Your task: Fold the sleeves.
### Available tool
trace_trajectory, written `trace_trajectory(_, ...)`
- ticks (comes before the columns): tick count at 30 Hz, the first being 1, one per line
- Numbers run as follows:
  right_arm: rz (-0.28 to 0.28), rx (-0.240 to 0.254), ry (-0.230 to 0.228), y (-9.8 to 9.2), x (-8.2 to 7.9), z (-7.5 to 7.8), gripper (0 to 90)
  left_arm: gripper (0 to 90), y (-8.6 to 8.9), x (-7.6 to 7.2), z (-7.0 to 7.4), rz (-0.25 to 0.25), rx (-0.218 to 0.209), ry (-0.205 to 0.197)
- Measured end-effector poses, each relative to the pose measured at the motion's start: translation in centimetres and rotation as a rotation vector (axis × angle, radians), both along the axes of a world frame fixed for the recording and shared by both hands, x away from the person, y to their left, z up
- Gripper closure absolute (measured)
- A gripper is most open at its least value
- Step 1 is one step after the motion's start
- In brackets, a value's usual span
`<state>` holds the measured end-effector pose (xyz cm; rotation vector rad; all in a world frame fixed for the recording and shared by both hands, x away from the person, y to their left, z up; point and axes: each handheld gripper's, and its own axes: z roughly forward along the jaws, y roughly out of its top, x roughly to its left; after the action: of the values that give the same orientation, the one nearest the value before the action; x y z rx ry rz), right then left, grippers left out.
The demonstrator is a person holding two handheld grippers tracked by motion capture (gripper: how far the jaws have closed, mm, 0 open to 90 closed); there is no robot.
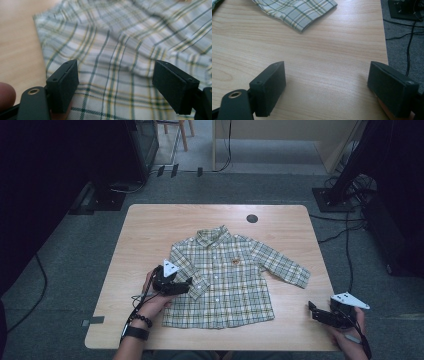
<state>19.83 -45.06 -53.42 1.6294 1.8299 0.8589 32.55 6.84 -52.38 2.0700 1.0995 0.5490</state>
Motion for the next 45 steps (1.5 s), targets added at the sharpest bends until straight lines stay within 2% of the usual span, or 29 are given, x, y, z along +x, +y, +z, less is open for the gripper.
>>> trace_trajectory(1,-0.001,0.000,-0.001,0.0,0.0,0.0,15.1,21.4,-0.1,-0.1,-0.1,0.000,0.005,-0.014)
trace_trajectory(3,0.000,0.001,-0.001,0.0,0.0,0.0,15.1,21.4,-0.1,-0.1,0.0,0.004,-0.003,-0.010)
trace_trajectory(5,0.000,0.001,0.000,0.0,0.0,0.0,15.1,21.4,0.0,-0.2,0.6,0.007,-0.022,-0.012)
trace_trajectory(7,0.000,0.002,-0.001,0.0,0.0,0.0,15.1,21.3,-0.2,-0.2,1.5,0.006,-0.048,-0.031)
trace_trajectory(11,0.001,-0.002,0.003,0.0,0.0,0.0,15.1,21.2,-1.0,0.8,2.6,0.000,-0.044,-0.054)
trace_trajectory(15,0.001,-0.001,-0.001,0.0,0.0,0.0,15.1,19.7,-1.7,2.3,2.2,-0.004,-0.014,-0.031)
trace_trajectory(17,0.001,0.001,-0.001,0.0,0.0,0.0,15.1,19.4,-1.8,2.8,1.7,0.000,-0.008,0.005)
trace_trajectory(19,0.002,0.003,-0.002,0.0,0.0,0.0,15.1,19.4,-1.9,3.2,0.8,0.012,0.022,0.047)
trace_trajectory(20,0.002,0.004,-0.001,0.0,0.0,0.0,15.1,19.4,-1.9,3.3,0.3,0.015,0.011,0.054)
trace_trajectory(21,0.003,0.006,-0.001,0.0,0.0,0.0,15.1,17.8,-1.8,3.3,0.2,0.017,0.003,0.045)
trace_trajectory(24,0.006,0.002,0.001,0.0,0.0,0.0,15.1,17.8,-1.9,3.3,0.6,0.008,0.024,0.057)
trace_trajectory(27,0.007,0.003,0.001,0.0,0.0,0.0,15.1,17.8,-1.9,3.4,1.9,-0.007,-0.016,0.024)
trace_trajectory(29,0.007,0.003,0.001,0.0,0.0,0.0,15.1,17.8,-1.9,4.0,2.8,-0.004,-0.044,-0.004)
trace_trajectory(32,0.006,0.002,0.003,0.0,0.0,0.0,15.1,17.8,-1.9,5.6,3.5,0.005,-0.021,-0.013)
trace_trajectory(35,0.006,0.003,0.002,0.0,0.0,0.0,15.1,17.9,-1.9,7.5,3.1,-0.008,-0.033,0.026)
trace_trajectory(39,0.006,0.006,0.001,-0.1,0.0,0.0,15.1,17.8,-1.9,9.1,1.4,0.020,0.025,0.087)
trace_trajectory(40,0.006,0.008,0.001,-0.1,0.0,0.0,15.1,17.9,-1.9,9.2,0.9,0.026,0.035,0.090)
trace_trajectory(41,0.006,0.008,0.000,-0.1,0.0,0.0,15.1,17.8,-2.0,9.1,0.8,0.023,0.042,0.072)
trace_trajectory(43,0.007,0.010,0.000,-0.1,0.0,0.0,15.1,17.8,-2.3,9.1,1.2,0.016,0.053,0.082)
trace_trajectory(45,0.007,0.012,0.000,-0.1,0.0,0.0,15.1,17.8,-2.6,9.2,2.2,0.004,0.012,0.051)
